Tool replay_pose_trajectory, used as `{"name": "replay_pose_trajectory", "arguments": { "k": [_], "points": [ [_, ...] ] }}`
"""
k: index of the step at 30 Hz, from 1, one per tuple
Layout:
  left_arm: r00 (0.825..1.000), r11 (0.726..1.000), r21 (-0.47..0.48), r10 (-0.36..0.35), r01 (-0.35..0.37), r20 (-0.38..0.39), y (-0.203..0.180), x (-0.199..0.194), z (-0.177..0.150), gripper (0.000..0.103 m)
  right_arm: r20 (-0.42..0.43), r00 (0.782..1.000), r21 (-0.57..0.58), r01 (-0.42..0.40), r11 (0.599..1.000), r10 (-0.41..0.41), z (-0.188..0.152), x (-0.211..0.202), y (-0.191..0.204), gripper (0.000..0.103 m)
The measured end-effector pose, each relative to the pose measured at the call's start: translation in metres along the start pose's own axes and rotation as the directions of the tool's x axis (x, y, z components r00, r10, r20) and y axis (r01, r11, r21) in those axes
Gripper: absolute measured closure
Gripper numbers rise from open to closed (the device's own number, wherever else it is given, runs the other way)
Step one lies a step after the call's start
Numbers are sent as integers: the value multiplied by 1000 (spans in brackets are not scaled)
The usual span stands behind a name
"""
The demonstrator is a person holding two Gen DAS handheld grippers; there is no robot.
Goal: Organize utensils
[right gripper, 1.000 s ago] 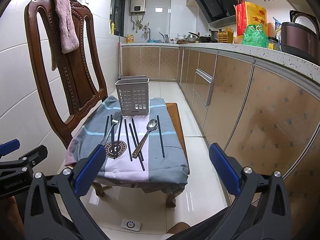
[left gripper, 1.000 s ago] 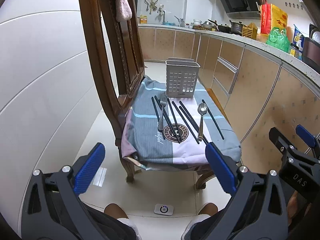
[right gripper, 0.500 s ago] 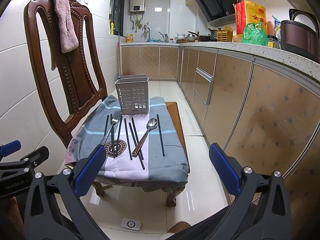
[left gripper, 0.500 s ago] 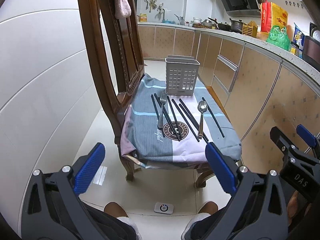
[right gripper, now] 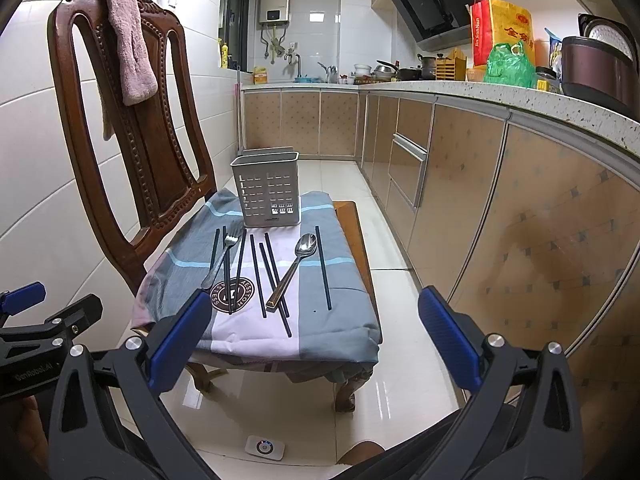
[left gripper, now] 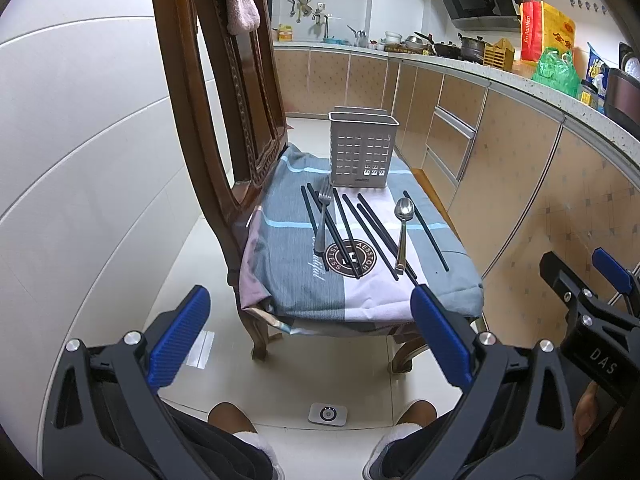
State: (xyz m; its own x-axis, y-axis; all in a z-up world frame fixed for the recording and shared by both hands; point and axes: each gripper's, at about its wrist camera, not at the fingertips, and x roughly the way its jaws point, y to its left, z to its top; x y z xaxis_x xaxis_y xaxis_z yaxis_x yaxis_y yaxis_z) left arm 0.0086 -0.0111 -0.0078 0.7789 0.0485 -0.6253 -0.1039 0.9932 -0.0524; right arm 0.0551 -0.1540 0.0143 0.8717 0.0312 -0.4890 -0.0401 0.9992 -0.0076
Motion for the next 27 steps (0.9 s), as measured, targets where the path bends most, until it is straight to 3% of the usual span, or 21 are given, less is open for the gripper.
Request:
{"name": "replay_pose_trajectory", "arguments": {
  "k": [27],
  "points": [
    [1000,1000,2,1,-1,-14,-1,0,0,4,-17,1000,3,-10,1000,10,-3,5,1,2]
  ]
}}
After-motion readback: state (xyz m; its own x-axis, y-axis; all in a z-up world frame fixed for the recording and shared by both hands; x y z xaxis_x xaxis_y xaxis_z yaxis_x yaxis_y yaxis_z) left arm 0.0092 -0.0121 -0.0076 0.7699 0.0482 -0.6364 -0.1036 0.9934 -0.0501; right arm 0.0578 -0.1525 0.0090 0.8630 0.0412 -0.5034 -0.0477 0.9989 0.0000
